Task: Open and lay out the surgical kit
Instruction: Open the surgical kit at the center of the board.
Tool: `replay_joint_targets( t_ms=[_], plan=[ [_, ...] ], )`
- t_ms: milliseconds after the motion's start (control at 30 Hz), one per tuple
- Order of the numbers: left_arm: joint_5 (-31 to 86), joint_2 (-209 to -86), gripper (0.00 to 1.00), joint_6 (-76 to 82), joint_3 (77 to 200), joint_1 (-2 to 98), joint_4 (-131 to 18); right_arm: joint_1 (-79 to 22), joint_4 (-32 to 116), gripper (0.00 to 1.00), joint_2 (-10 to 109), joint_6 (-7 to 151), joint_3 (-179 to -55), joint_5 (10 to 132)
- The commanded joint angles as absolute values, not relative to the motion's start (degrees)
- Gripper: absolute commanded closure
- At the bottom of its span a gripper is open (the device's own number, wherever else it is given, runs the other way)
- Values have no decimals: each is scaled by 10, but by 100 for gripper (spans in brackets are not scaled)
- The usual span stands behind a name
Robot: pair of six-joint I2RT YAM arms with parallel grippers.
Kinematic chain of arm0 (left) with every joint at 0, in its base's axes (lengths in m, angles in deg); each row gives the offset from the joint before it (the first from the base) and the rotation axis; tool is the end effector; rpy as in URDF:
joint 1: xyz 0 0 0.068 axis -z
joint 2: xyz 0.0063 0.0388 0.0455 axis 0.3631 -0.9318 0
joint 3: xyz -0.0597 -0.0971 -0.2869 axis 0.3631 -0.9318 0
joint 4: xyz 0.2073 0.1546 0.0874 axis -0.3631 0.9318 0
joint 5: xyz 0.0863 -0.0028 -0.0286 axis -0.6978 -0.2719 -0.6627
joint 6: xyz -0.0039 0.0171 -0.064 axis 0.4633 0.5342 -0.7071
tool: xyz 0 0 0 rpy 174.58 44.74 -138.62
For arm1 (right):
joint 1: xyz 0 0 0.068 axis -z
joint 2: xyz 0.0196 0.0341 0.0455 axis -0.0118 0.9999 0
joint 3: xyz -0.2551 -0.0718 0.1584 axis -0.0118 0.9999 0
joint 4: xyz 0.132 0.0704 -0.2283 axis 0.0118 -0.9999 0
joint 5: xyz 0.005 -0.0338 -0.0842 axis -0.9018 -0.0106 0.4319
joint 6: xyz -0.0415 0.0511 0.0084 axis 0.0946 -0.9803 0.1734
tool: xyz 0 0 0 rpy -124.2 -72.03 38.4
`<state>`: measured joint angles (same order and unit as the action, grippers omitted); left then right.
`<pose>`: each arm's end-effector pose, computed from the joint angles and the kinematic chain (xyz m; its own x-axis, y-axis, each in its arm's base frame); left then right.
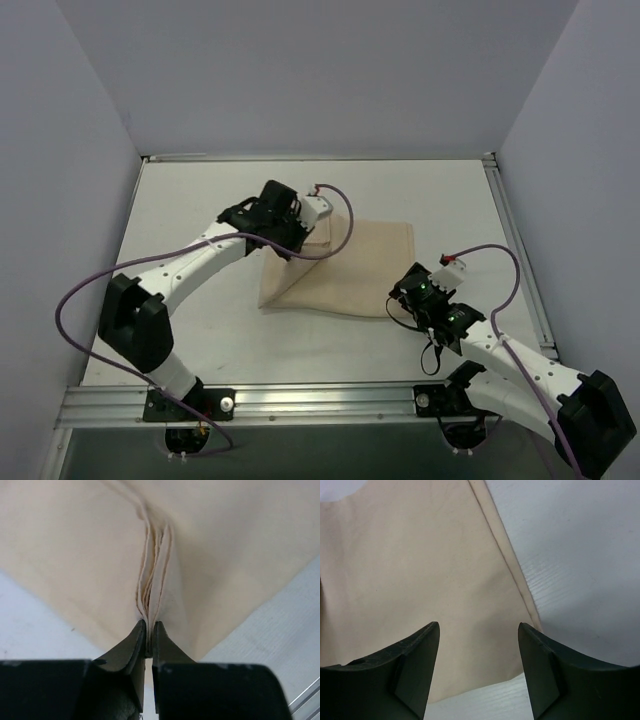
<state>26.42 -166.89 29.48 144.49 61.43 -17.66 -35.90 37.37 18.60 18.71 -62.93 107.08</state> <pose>0.2883 -0.2518 0.2983 -0.4184 0.6779 -0.6045 0.8280 0.5582 0.0529 0.1612 0.0888 0.2077 -0.4049 0.6531 -0.6400 0.2847 0.7551 0.5905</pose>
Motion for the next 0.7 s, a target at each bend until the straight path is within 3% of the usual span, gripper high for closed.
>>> replay_joint_targets(
  t_ms=[0, 367, 667],
  plan=[
    [317, -1607, 98, 269, 1445, 529, -186, -350, 419, 41, 225, 208, -632, 1070],
    [328, -1495, 98, 358, 1250, 231, -178, -300, 503, 41, 355, 290, -693, 995],
    [284, -1505, 98, 402, 1182, 120, -188, -234, 521, 41, 406, 359, -743, 949]
  ],
)
